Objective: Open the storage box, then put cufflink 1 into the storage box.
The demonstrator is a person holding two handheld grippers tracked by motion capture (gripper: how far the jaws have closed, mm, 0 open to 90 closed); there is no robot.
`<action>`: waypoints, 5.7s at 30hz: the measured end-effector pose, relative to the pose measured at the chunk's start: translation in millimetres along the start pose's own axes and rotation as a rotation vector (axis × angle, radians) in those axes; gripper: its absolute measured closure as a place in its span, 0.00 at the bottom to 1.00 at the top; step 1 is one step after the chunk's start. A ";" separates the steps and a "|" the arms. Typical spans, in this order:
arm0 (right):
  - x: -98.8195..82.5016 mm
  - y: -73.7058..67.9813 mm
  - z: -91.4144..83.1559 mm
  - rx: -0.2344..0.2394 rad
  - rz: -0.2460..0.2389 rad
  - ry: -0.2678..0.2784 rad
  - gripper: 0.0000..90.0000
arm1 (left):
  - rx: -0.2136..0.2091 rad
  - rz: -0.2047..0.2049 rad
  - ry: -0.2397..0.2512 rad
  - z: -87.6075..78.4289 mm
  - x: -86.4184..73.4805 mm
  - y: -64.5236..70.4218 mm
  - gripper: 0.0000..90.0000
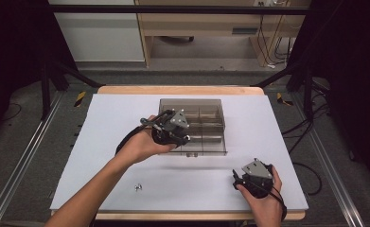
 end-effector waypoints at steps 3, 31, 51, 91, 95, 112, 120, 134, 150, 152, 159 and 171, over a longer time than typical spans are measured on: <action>0.2 0.4 -1.0 -0.007 0.002 0.003 0.17 | 0.001 0.001 -0.001 3.7 1.6 -0.2 0.81; -0.2 0.8 -0.6 -0.005 -0.001 0.001 0.17 | -0.024 -0.008 -0.067 38.5 0.3 -6.7 0.80; 0.5 0.2 -2.1 -0.001 0.006 0.004 0.17 | 0.005 -0.042 -0.004 28.2 -1.3 -13.7 0.78; 19.2 56.9 -3.9 0.272 0.081 -0.443 0.71 | 0.276 -0.307 0.111 -27.5 -183.6 -1.5 0.10; 14.1 56.8 -2.1 0.286 0.097 -0.454 0.72 | 0.286 -0.341 0.109 -29.1 -197.0 0.9 0.10; 3.6 60.1 9.0 0.313 0.123 -0.479 0.78 | 0.295 -0.363 0.092 -25.1 -210.4 5.0 0.10; 4.0 59.3 11.1 0.306 0.124 -0.479 0.81 | 0.292 -0.366 0.089 -24.9 -213.4 4.0 0.10; 2.2 61.2 10.5 0.305 0.104 -0.449 0.81 | 0.281 -0.368 0.088 -21.3 -215.7 4.3 0.10; 37.6 62.0 -6.6 0.306 0.034 -0.338 0.81 | 0.270 -0.371 0.085 -15.5 -217.7 3.7 0.10; 45.4 60.8 -9.5 0.310 0.022 -0.322 0.81 | 0.268 -0.370 0.082 -13.8 -218.0 4.0 0.09; 71.8 57.2 -17.2 0.310 -0.012 -0.277 0.81 | 0.268 -0.377 0.078 -8.3 -218.0 4.5 0.07; 108.3 48.3 -21.6 0.314 -0.082 -0.244 0.81 | 0.287 -0.407 0.090 -4.0 -222.1 1.6 0.05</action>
Point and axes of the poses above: each handheld gripper's, and its own axes: z roughly forward along the jaws, x roughly out of its top, y roughly to its right, the point moved 3 cm from there along z, roughly forward along the jaws, and after that the axes turned 7 degrees about -y, right-handed, at the moved point
